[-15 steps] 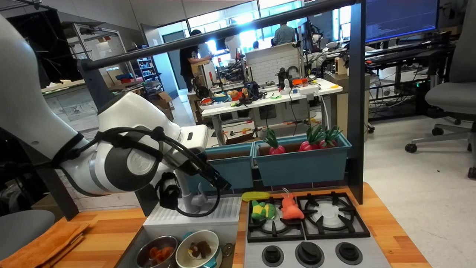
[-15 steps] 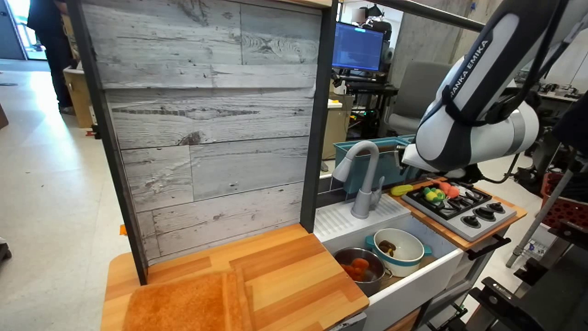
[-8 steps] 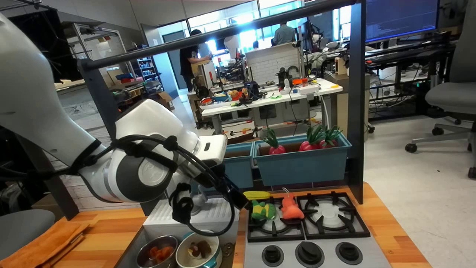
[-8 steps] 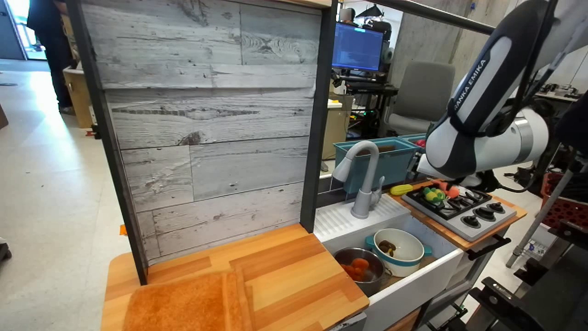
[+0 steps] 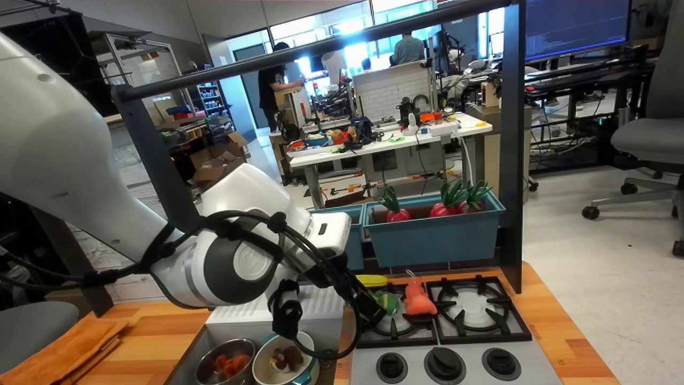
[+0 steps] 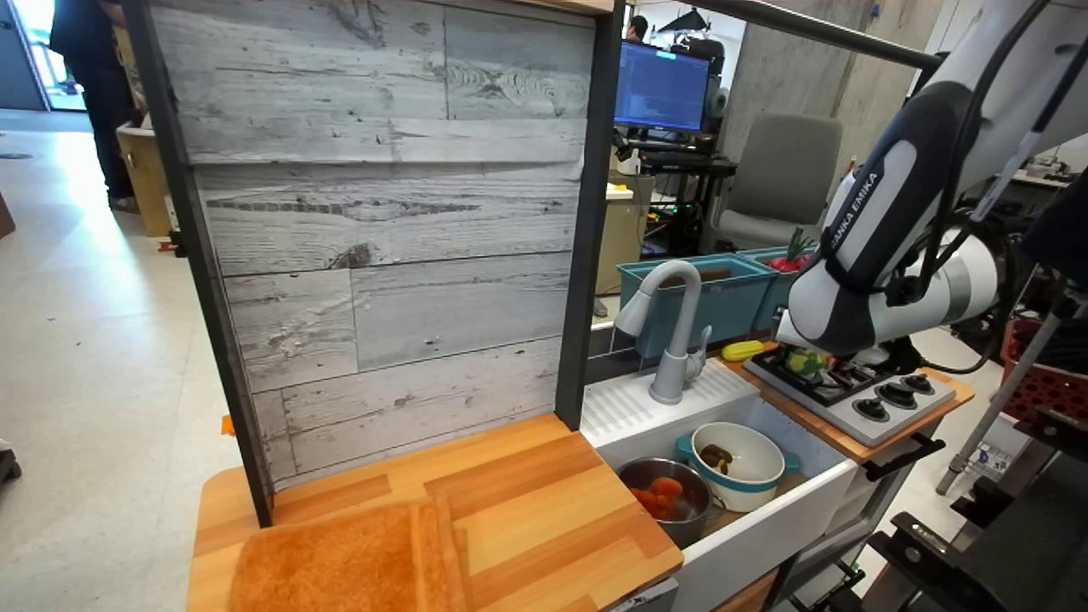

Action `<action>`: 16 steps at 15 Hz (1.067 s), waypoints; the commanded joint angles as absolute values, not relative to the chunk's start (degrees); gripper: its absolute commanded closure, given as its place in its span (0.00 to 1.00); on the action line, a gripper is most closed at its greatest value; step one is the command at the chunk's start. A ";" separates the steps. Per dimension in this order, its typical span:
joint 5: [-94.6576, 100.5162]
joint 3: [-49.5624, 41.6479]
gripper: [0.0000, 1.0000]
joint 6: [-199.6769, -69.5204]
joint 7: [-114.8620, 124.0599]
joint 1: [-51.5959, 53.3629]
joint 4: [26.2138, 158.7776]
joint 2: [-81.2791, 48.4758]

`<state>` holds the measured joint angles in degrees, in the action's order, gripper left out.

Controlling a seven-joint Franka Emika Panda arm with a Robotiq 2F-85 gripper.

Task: Put each plushy on the counter in a pot inside the sink and then move the plushies on the stove to the counter

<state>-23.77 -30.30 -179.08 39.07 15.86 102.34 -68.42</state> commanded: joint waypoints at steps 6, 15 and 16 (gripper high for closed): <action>-23.00 -30.22 0.94 -178.14 40.19 15.25 96.25 -72.09; -19.53 -18.34 0.97 -179.87 28.07 13.59 112.47 -52.56; -19.14 -16.36 0.97 -179.46 26.24 13.18 114.34 -50.37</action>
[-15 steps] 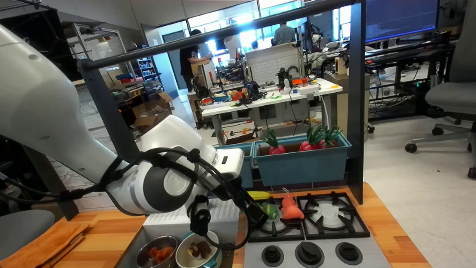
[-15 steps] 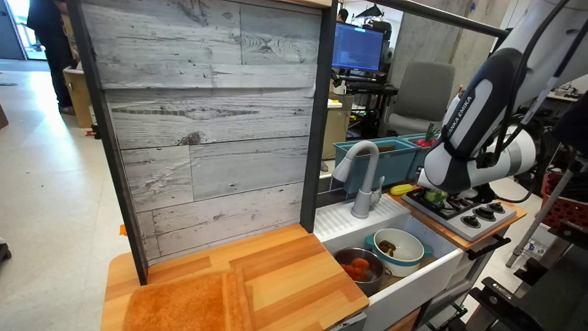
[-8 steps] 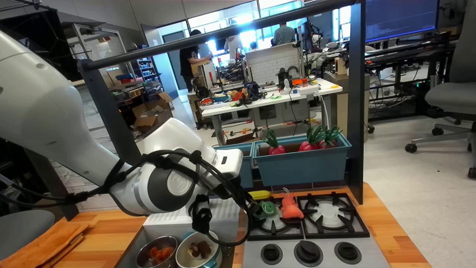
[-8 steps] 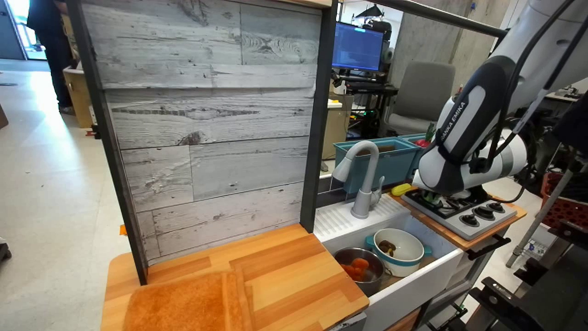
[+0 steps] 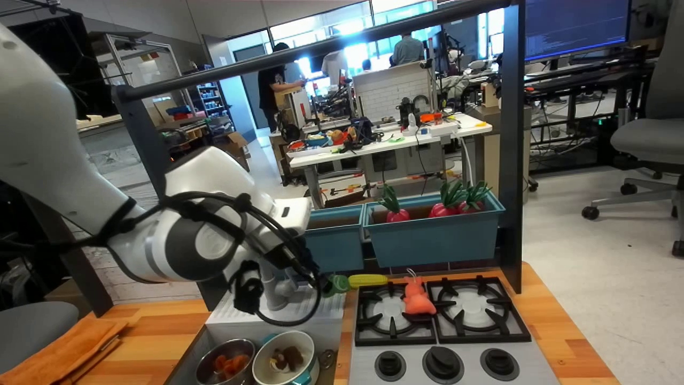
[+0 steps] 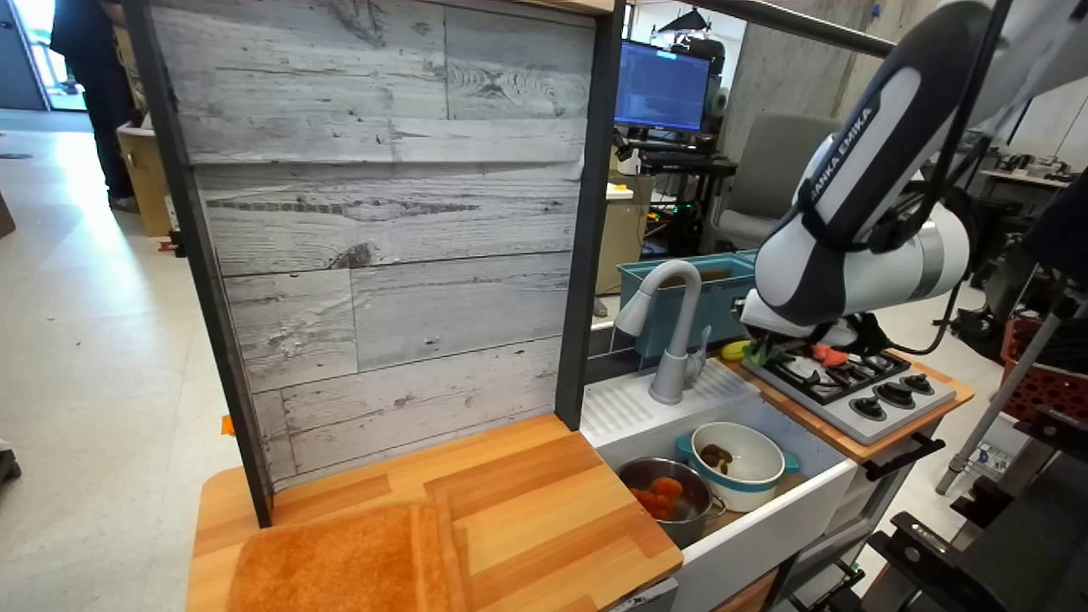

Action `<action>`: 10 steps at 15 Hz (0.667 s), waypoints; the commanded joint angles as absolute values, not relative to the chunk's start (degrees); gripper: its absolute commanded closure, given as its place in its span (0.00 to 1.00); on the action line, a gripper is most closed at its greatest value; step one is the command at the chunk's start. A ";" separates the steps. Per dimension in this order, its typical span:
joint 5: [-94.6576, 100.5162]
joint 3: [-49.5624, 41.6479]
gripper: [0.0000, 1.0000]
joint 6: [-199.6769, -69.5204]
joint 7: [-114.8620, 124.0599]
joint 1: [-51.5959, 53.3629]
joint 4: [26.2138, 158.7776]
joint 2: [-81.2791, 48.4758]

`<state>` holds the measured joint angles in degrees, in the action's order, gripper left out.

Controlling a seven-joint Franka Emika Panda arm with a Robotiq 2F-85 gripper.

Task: Put each plushy on the counter in a pot inside the sink and then move the plushies on the stove to the counter

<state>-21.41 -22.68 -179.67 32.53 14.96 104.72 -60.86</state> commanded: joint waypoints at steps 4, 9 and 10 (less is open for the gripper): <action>-17.70 -11.34 0.97 -172.42 22.94 12.89 118.80 -46.89; -15.71 -11.61 0.97 -174.38 23.77 13.49 117.16 -51.19; -15.42 -10.04 0.97 -176.53 22.63 12.83 117.93 -50.72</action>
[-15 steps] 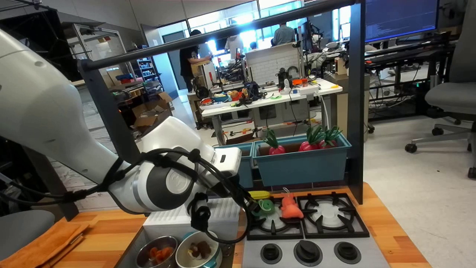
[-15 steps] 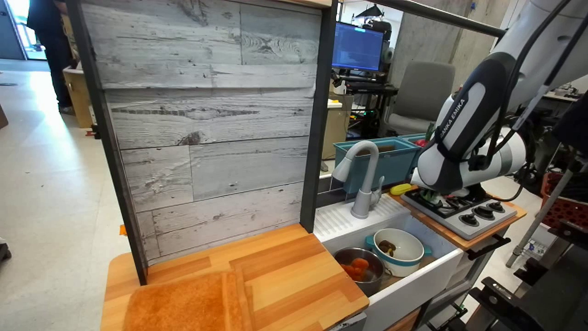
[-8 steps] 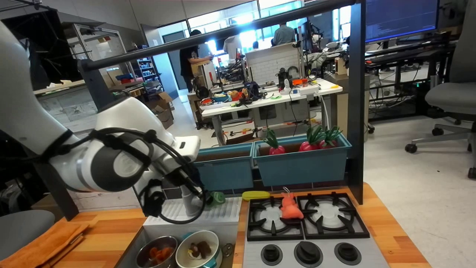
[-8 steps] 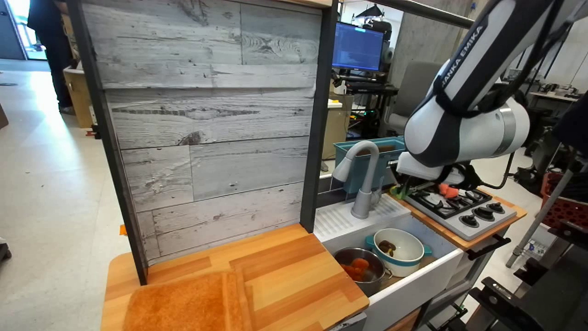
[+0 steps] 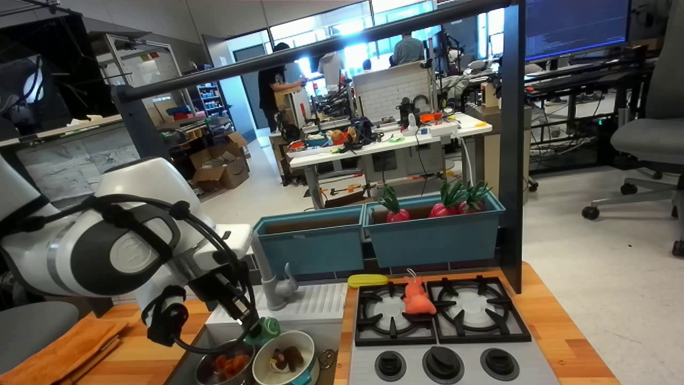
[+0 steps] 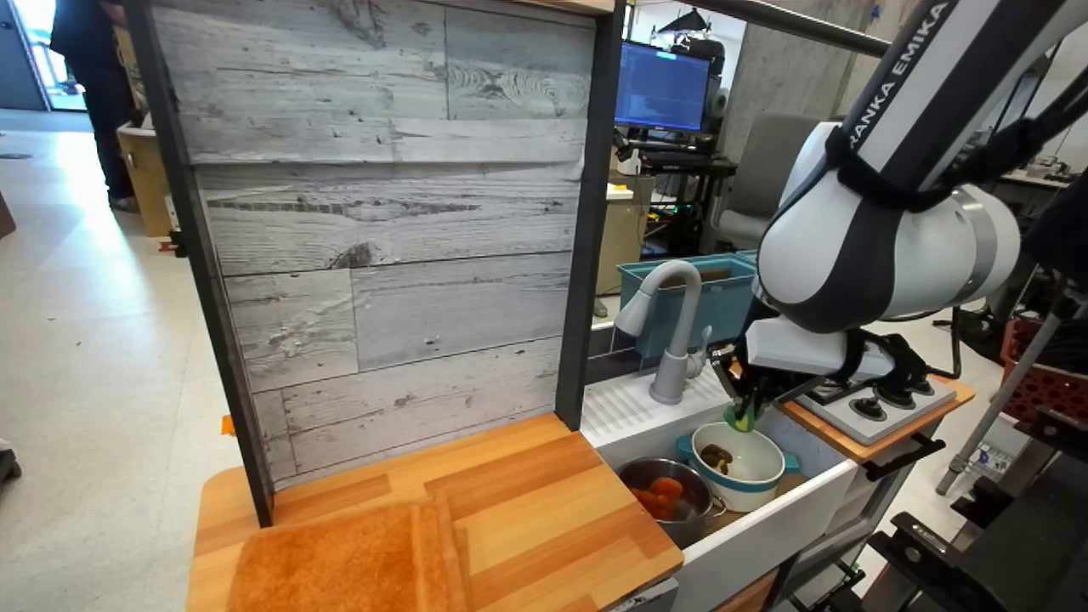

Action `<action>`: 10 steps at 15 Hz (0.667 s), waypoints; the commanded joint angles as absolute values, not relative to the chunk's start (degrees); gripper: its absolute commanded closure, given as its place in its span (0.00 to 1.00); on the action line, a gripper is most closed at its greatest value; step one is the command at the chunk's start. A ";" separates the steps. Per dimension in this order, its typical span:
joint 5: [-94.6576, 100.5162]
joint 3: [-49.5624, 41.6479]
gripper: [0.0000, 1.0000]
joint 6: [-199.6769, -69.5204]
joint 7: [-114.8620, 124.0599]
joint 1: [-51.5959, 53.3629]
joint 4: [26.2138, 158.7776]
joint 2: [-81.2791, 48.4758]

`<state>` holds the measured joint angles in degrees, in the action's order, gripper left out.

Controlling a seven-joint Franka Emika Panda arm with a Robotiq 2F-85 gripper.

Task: Put each plushy on the counter in a pot inside the sink and then move the plushies on the stove to the counter

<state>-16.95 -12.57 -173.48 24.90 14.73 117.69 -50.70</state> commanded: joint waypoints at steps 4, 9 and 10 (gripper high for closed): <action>-14.69 -0.06 0.97 -185.48 17.35 9.87 121.43 -46.98; -11.36 15.38 0.97 -190.00 14.06 3.33 114.84 -50.03; -10.61 17.44 0.97 -189.12 13.73 2.49 112.54 -51.67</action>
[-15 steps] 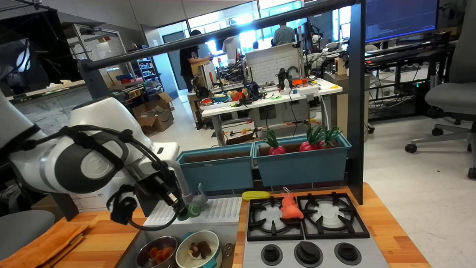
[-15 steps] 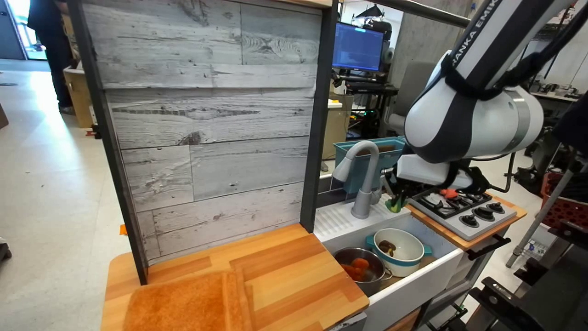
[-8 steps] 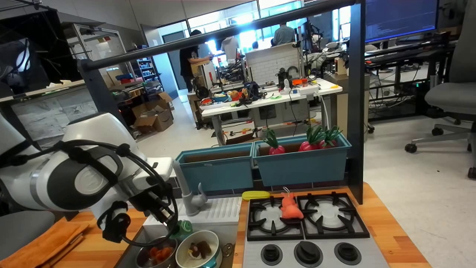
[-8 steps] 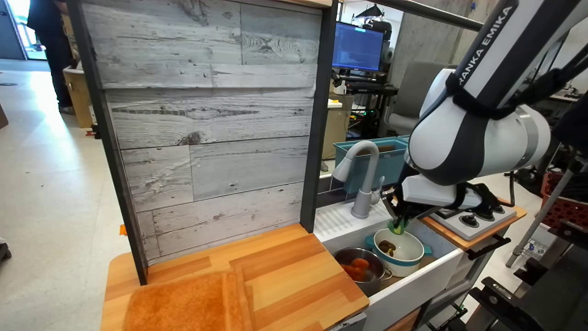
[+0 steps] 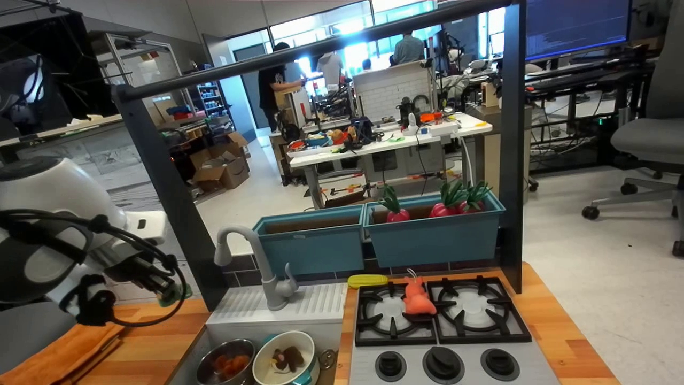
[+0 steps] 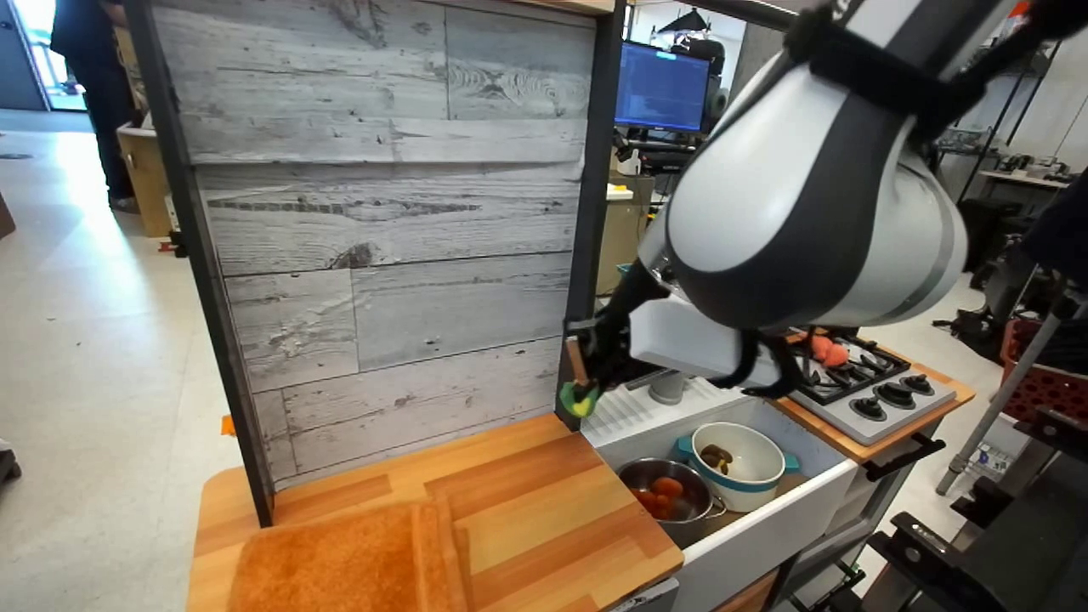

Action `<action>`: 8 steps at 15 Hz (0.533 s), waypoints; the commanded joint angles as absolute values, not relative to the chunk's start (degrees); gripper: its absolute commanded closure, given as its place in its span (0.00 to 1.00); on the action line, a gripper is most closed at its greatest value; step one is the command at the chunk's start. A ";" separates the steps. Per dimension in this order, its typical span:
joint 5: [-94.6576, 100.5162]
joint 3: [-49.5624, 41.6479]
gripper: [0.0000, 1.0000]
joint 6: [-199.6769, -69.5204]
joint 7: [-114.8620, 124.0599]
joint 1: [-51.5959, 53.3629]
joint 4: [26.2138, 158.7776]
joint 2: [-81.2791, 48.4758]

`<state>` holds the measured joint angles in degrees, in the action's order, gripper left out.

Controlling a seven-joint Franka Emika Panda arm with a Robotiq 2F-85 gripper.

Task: Put each plushy on the counter in a pot inside the sink and then move the plushies on the stove to the counter

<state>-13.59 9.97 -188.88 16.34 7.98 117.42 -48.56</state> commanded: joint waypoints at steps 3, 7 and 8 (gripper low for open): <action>-9.19 22.90 0.97 -185.21 12.13 -1.27 107.13 -55.67; -9.65 26.48 0.57 -179.36 9.12 -5.51 103.15 -59.16; -10.08 26.95 0.51 -177.29 8.35 -6.58 102.87 -59.29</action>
